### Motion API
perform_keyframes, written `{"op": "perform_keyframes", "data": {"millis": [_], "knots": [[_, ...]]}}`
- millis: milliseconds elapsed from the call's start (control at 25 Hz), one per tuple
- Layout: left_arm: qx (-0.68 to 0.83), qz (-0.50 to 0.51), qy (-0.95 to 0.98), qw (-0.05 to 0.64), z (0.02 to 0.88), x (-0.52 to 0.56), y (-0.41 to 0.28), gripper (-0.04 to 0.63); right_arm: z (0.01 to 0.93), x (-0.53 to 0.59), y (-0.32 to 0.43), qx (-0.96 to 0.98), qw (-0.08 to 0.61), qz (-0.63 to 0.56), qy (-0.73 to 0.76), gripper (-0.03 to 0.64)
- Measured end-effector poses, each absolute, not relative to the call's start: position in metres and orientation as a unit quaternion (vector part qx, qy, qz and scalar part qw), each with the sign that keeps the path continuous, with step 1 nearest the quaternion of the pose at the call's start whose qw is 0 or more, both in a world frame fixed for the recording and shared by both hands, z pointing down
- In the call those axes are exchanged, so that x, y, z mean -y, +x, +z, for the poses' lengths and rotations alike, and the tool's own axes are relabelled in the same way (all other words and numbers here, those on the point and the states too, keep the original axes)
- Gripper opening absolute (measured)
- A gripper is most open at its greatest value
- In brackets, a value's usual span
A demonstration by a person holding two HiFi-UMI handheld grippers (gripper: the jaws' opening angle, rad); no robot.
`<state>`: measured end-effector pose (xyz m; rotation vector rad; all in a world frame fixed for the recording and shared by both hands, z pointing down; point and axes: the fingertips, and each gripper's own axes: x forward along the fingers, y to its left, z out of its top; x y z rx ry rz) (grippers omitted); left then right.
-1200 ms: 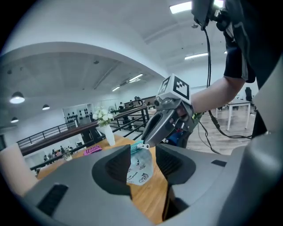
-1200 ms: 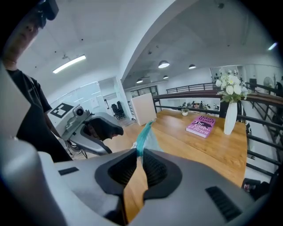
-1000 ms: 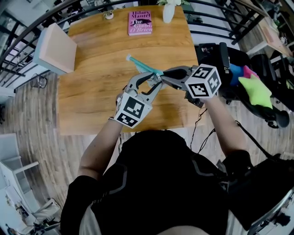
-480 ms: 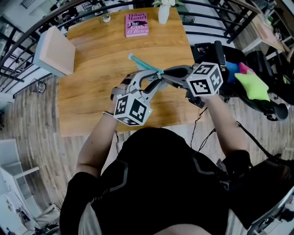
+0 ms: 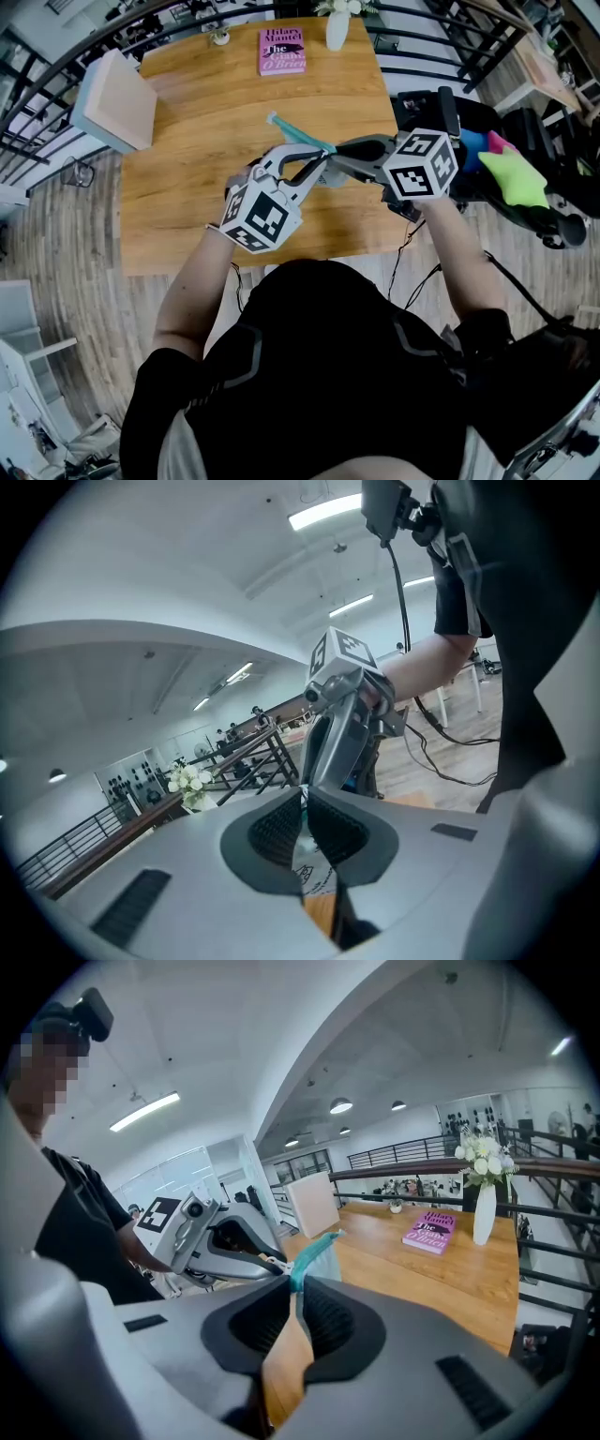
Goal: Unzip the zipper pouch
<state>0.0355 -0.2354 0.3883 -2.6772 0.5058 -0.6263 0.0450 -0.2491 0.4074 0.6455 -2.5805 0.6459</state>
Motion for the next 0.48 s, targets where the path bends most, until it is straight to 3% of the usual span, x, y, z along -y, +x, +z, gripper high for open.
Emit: {"op": "perform_keyframes", "data": {"millis": [480], "knots": [[-0.241,-0.169,-0.955,0.026,0.389,0.250,0.016,0.029,0.408,0.247,0.038,0.928,0.231,0.185,0.225,0.051]]}}
